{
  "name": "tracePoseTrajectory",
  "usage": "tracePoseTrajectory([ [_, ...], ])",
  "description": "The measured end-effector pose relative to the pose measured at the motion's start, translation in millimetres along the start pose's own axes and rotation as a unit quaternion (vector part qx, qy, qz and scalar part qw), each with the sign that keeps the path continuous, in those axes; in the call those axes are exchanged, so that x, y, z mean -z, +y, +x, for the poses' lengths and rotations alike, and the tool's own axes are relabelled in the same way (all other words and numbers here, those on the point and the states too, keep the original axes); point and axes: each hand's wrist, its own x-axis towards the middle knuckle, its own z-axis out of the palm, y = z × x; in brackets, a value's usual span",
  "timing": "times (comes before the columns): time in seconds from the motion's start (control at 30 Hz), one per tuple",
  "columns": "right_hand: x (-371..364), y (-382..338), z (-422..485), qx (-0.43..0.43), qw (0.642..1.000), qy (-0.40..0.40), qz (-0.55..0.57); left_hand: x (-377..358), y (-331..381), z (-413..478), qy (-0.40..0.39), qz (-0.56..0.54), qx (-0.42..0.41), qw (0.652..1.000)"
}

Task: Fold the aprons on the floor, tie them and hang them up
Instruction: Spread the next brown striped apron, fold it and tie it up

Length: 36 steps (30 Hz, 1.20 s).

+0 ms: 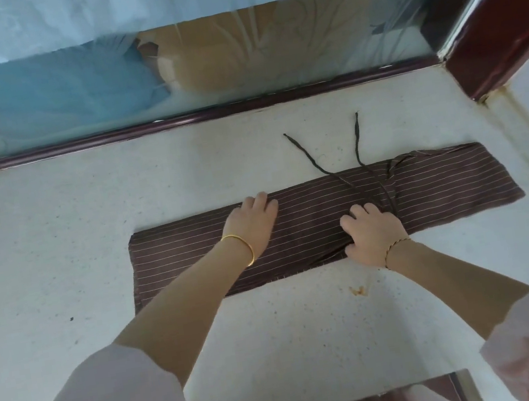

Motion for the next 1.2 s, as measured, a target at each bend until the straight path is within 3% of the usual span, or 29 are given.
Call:
tracePoseTrajectory([
  [0.1, -1.1, 7.9, -13.3, -0.056, 0.997, 0.048, 0.01, -1.3, 44.7, 29.7, -0.048, -0.007, -0.045, 0.998],
  [0.3, -25.0, 41.8, -42.6, -0.146, 0.989, 0.031, 0.008, -16.8, 56.6, 49.8, -0.129, 0.081, -0.054, 0.987],
  [0.5, -44.4, 69.6, -62.4, -0.169, 0.984, 0.003, -0.064, -10.1, 39.8, 59.8, -0.159, 0.066, 0.048, 0.984],
  [0.63, -35.5, 88.1, -61.0, -0.275, 0.957, -0.036, -0.081, -12.3, 33.0, 60.9, -0.166, 0.034, 0.147, 0.974],
  [0.73, -20.3, 85.5, -51.1, -0.341, 0.933, -0.085, -0.073, -13.1, 39.0, 54.1, -0.107, 0.04, 0.157, 0.981],
  [0.8, -7.0, 72.5, -38.9, -0.307, 0.95, -0.013, -0.06, -11.4, 44.0, 51.6, -0.031, 0.044, 0.106, 0.993],
  [0.87, 2.9, 48.6, -20.9, -0.186, 0.979, 0.077, 0.002, -8.5, 51.2, 50.1, 0.005, 0.021, 0.043, 0.999],
  [0.93, 9.3, 18.1, -2.2, -0.085, 0.986, 0.104, 0.101, -6.7, 60.4, 50.6, -0.043, -0.066, -0.011, 0.997],
  [1.03, 6.4, -14.8, 18.3, -0.028, 0.981, 0.059, 0.183, -3.0, 67.9, 42.7, -0.119, -0.207, -0.101, 0.966],
  [1.07, 1.4, -17.5, 22.0, -0.023, 0.982, 0.044, 0.181, -1.8, 66.2, 39.2, -0.114, -0.256, -0.108, 0.954],
  [1.13, -9.1, -18.8, 27.3, -0.021, 0.989, 0.033, 0.145, -3.9, 50.0, 27.3, -0.09, -0.341, -0.032, 0.935],
  [1.2, -16.1, -11.7, 28.7, -0.038, 0.994, 0.033, 0.095, -8.2, 26.6, 15.9, -0.052, -0.326, 0.05, 0.943],
])
